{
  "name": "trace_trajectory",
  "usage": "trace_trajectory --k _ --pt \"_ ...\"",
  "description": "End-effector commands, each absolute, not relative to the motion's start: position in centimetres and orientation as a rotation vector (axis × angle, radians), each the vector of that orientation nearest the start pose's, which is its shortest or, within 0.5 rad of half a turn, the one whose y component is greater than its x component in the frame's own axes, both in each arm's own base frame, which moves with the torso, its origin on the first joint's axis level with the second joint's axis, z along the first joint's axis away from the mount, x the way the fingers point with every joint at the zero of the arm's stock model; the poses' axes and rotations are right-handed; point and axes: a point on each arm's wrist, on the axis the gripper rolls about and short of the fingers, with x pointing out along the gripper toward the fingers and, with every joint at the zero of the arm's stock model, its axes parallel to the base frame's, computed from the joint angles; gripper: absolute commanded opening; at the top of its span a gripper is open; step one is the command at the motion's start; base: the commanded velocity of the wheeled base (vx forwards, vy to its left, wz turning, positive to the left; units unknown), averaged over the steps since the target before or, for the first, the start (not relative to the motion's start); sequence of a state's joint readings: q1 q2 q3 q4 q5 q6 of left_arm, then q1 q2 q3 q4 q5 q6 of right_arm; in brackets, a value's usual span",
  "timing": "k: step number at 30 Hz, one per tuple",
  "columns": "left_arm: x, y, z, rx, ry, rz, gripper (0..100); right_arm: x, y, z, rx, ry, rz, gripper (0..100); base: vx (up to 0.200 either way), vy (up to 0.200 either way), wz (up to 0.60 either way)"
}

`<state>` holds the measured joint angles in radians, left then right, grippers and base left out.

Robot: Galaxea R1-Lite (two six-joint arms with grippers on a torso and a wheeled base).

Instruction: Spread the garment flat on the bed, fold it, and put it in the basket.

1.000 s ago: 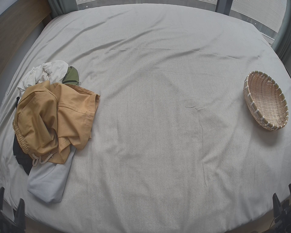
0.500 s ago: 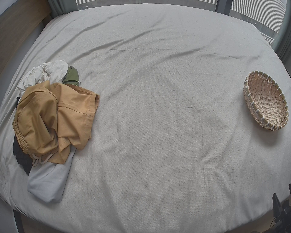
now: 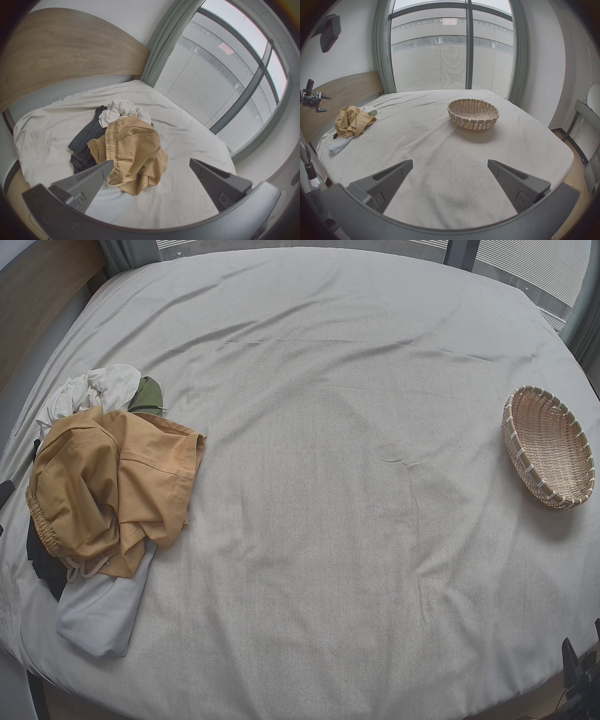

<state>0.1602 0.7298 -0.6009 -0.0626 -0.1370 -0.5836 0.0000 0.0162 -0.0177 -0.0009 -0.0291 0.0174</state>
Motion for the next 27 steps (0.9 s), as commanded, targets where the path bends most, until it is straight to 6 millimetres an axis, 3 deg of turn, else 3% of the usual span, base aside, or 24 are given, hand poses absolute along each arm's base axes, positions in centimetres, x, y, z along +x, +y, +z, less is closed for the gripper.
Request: trace_trajectory --k 1,9,15,27 --pt "7.9 2.4 23.0 -0.600 0.129 0.111 100 -2.3 -0.1 7.6 0.018 -0.002 -0.029 100 0.000 0.000 0.00" --pt "10.0 5.6 22.2 -0.617 0.158 0.156 100 -2.3 -0.1 7.6 0.017 -0.002 -0.029 100 0.000 0.000 0.00" --pt "11.4 6.6 21.5 -0.653 0.205 0.130 100 -2.3 -0.1 7.6 0.011 0.000 -0.028 100 0.000 0.000 0.00" --pt "16.6 9.7 20.2 -0.677 0.240 0.065 100 -2.3 -0.1 7.6 0.014 0.000 -0.029 100 0.000 0.000 0.00"
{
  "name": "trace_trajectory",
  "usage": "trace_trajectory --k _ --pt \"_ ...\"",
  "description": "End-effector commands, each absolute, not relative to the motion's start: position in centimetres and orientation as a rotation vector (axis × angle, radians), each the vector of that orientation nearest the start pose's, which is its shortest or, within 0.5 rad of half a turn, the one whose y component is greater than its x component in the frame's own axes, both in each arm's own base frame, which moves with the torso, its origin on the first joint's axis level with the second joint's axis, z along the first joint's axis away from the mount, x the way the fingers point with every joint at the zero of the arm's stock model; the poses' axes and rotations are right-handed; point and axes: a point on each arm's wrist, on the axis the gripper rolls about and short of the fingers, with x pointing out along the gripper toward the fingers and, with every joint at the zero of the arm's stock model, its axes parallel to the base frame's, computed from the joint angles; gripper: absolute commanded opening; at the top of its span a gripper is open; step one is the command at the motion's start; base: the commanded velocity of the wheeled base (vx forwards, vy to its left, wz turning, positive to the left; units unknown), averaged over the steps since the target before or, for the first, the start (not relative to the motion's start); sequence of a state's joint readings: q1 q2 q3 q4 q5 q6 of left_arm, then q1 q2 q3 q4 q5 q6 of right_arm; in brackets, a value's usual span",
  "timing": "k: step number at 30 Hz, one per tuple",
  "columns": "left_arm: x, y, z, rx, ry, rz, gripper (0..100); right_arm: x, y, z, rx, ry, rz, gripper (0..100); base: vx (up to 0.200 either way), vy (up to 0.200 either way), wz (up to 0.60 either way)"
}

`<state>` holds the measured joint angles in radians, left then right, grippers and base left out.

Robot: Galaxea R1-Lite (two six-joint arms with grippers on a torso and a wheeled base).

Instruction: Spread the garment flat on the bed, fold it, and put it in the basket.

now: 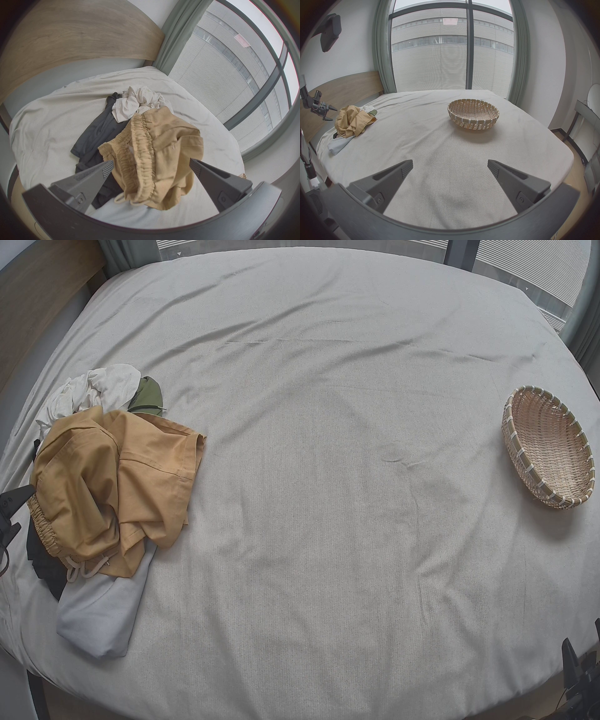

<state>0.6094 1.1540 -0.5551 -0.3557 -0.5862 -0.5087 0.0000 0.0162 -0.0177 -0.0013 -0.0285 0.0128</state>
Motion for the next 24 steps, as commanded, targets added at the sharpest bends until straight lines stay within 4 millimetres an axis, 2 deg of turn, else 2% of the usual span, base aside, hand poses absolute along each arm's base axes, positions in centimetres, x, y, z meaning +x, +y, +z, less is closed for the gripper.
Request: trace_trajectory --k 1,4,8,12,16,21,24 --pt "17.1 9.7 20.3 -0.679 0.240 0.054 100 -2.3 -0.1 7.6 0.014 0.000 -0.028 100 0.000 0.000 0.00" --pt "18.5 9.7 20.6 -0.714 0.235 0.017 100 -2.3 -0.1 7.6 0.012 0.000 -0.029 100 0.000 0.000 0.00" --pt "19.6 8.4 21.3 -0.757 0.242 -0.053 100 -2.3 -0.1 7.6 0.011 0.000 -0.029 100 0.000 0.000 0.00" --pt "20.8 6.7 23.3 -0.784 0.219 -0.151 100 -2.3 -0.1 7.6 0.011 0.001 -0.029 100 0.000 0.000 0.00" --pt "21.5 6.3 25.1 -0.800 0.183 -0.192 100 -2.3 -0.1 7.6 0.014 0.000 -0.029 100 0.000 0.000 0.00" --pt "21.0 6.1 26.4 -0.788 0.139 -0.209 100 -2.3 -0.1 7.6 0.015 -0.002 -0.028 100 0.000 0.000 0.00" --pt "19.8 5.7 27.4 -0.793 0.100 -0.228 100 -2.3 -0.1 7.6 0.015 0.000 -0.029 100 0.000 0.000 0.00"
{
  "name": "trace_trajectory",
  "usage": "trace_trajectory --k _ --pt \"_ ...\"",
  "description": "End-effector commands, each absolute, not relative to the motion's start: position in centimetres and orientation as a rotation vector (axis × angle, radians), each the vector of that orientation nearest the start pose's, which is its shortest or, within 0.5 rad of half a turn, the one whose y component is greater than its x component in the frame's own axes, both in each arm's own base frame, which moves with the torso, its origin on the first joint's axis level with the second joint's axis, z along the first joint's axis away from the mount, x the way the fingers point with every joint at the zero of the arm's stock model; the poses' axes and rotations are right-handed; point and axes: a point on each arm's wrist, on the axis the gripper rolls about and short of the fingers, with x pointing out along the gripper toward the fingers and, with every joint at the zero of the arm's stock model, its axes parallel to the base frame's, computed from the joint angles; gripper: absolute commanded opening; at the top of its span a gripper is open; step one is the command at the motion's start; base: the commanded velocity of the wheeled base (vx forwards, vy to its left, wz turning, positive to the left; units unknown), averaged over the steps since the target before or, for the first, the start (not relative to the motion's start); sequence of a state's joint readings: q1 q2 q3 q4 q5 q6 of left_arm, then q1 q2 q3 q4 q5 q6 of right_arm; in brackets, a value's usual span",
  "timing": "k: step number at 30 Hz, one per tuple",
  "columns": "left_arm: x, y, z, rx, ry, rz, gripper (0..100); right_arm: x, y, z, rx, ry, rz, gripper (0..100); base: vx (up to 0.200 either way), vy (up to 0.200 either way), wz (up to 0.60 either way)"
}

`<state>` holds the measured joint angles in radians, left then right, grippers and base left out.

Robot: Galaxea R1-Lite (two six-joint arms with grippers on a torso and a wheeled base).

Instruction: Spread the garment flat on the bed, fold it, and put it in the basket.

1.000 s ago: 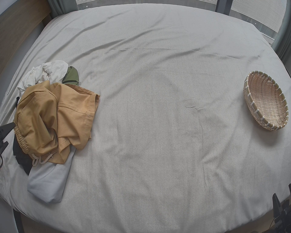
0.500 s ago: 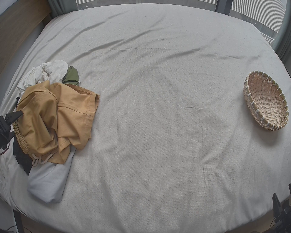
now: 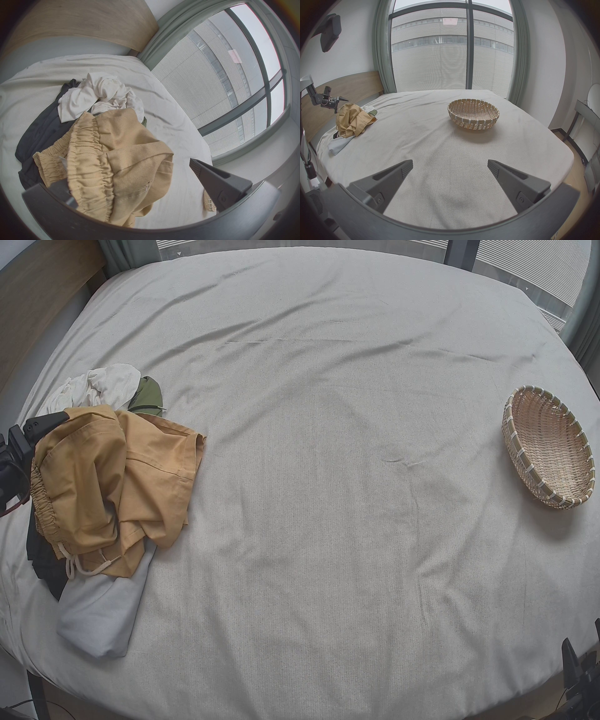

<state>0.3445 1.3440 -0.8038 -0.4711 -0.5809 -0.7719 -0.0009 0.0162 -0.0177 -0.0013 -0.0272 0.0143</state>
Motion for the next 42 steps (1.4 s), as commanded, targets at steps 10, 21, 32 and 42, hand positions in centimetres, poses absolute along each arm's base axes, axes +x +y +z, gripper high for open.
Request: trace_trajectory --k 10,21,32,42 --pt "18.7 6.7 28.5 -0.805 -0.013 -0.207 100 -2.3 -0.1 7.6 0.015 0.000 -0.028 100 0.000 0.000 0.00" --pt "19.0 6.7 26.0 -0.834 0.035 -0.198 100 -2.3 -0.1 7.6 0.015 0.000 -0.026 100 0.000 0.000 0.00" --pt "20.4 6.9 26.4 -0.814 -0.041 -0.253 100 -2.3 -0.1 7.6 0.015 0.000 -0.028 100 0.000 0.000 0.00" --pt "20.5 6.5 26.2 -0.826 -0.026 -0.268 0 -2.3 -0.1 7.6 0.015 0.000 -0.028 100 0.000 0.000 0.00"
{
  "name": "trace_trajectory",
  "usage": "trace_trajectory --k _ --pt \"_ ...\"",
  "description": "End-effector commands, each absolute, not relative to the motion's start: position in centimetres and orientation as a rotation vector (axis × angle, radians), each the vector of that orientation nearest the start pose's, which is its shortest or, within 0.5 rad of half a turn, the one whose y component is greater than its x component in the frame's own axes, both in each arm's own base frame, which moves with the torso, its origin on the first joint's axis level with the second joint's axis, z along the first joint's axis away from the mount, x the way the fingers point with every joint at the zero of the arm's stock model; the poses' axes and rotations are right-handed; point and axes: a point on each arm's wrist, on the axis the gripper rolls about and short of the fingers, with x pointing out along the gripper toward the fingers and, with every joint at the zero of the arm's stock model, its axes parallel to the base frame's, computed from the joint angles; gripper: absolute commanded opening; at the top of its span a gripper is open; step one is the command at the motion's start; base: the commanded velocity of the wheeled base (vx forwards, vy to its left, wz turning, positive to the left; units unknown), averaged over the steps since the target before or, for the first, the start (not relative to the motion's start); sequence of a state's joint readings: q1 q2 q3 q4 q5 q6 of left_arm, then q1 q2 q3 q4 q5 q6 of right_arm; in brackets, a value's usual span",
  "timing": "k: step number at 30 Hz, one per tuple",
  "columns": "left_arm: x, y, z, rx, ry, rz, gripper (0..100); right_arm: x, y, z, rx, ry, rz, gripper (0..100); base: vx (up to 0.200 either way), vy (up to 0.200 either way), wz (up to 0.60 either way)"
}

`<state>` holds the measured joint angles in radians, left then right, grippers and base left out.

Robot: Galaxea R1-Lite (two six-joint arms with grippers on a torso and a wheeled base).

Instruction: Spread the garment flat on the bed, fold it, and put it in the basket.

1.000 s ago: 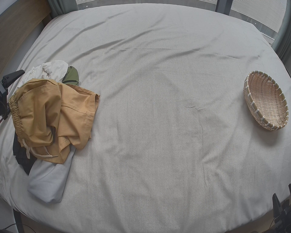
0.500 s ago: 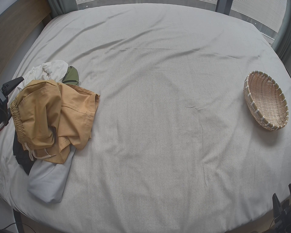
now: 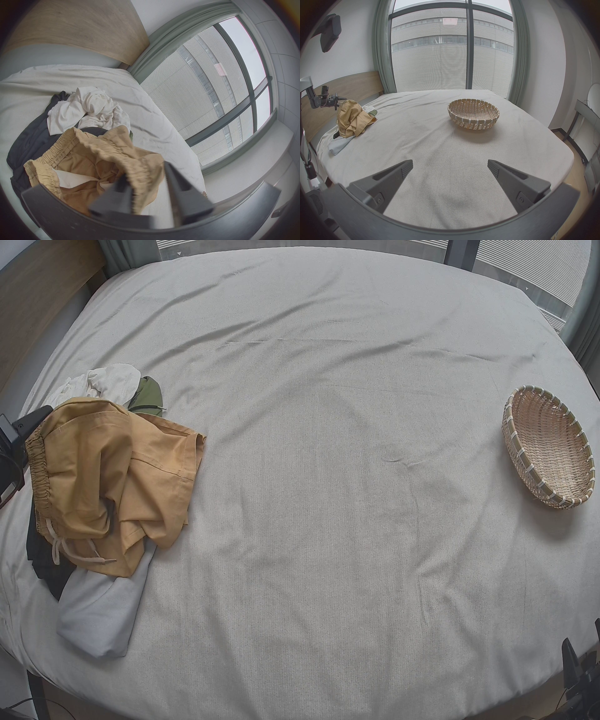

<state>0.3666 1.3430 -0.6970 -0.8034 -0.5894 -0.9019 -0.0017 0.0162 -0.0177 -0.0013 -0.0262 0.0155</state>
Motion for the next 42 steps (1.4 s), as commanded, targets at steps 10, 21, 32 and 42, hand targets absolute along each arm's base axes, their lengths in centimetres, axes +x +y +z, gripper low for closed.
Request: trace_trajectory --k 10,21,32,42 --pt "18.2 4.1 26.2 -0.815 -0.016 -0.359 0 -2.3 -0.1 7.6 0.015 0.001 -0.029 100 0.000 0.000 0.00" --pt "10.0 -2.1 28.5 -0.723 -0.013 -0.873 0 -2.3 -0.1 7.6 0.006 0.003 -0.026 100 0.000 0.000 0.00" --pt "11.5 -5.6 31.9 -0.621 -0.035 -1.135 0 -2.3 0.0 7.6 0.000 0.003 -0.025 100 0.000 0.000 0.00" --pt "15.1 -13.0 33.0 -0.604 0.055 -1.342 0 -2.3 0.0 7.6 0.002 0.003 -0.026 100 0.000 0.000 0.00"
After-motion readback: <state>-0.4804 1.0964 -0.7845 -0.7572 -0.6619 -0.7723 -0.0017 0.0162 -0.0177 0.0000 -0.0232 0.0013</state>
